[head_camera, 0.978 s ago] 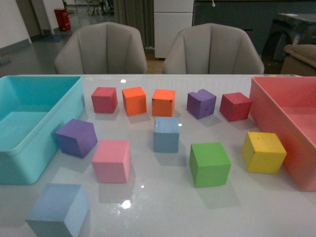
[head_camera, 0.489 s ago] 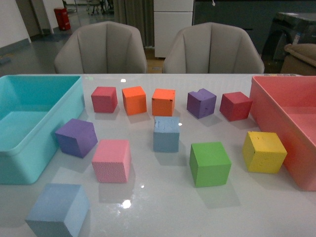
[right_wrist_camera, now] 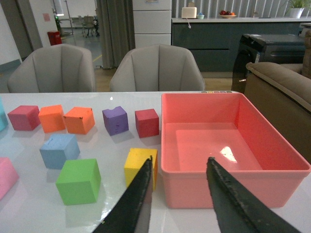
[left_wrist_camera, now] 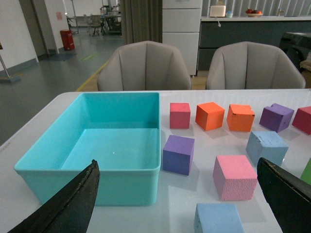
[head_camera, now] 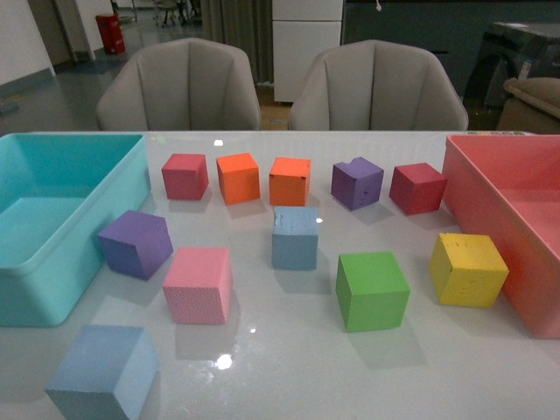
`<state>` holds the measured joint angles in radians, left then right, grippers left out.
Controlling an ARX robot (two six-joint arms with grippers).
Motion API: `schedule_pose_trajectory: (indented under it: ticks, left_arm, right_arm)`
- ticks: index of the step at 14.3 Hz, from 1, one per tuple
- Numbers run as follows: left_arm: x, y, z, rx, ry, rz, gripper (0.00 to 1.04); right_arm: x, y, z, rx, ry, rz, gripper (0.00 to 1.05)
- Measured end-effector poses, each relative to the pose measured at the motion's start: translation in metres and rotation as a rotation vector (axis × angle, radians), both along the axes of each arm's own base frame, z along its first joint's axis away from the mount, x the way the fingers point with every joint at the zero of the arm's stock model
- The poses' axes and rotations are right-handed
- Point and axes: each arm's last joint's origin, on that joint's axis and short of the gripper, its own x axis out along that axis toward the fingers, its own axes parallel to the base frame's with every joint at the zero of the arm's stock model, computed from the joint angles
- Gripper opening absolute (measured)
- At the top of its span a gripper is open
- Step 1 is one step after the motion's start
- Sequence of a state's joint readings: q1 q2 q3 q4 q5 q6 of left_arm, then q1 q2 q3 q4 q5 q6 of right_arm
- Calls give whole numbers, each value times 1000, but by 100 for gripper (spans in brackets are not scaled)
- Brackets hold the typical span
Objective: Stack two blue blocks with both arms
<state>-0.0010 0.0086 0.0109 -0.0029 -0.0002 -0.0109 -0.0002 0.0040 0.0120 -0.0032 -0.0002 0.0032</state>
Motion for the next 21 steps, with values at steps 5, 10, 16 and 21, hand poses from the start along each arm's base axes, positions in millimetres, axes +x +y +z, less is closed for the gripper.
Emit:
schedule_pose_trajectory:
  ticks: [5, 10, 16, 21]
  left_arm:
    - [2, -1, 7, -22, 387, -120, 98]
    - [49, -27, 12, 21, 400, -242, 98]
    - [120, -80, -57, 81, 734, -275, 98]
    - [138, -70, -65, 72, 767, -196, 98]
  right_arm:
    - [0, 0, 0, 0, -1, -1, 98]
    - [0, 0, 0, 0, 0, 0, 98]
    - [0, 0, 0, 0, 0, 0, 98]
    - [0, 0, 0, 0, 0, 0, 98]
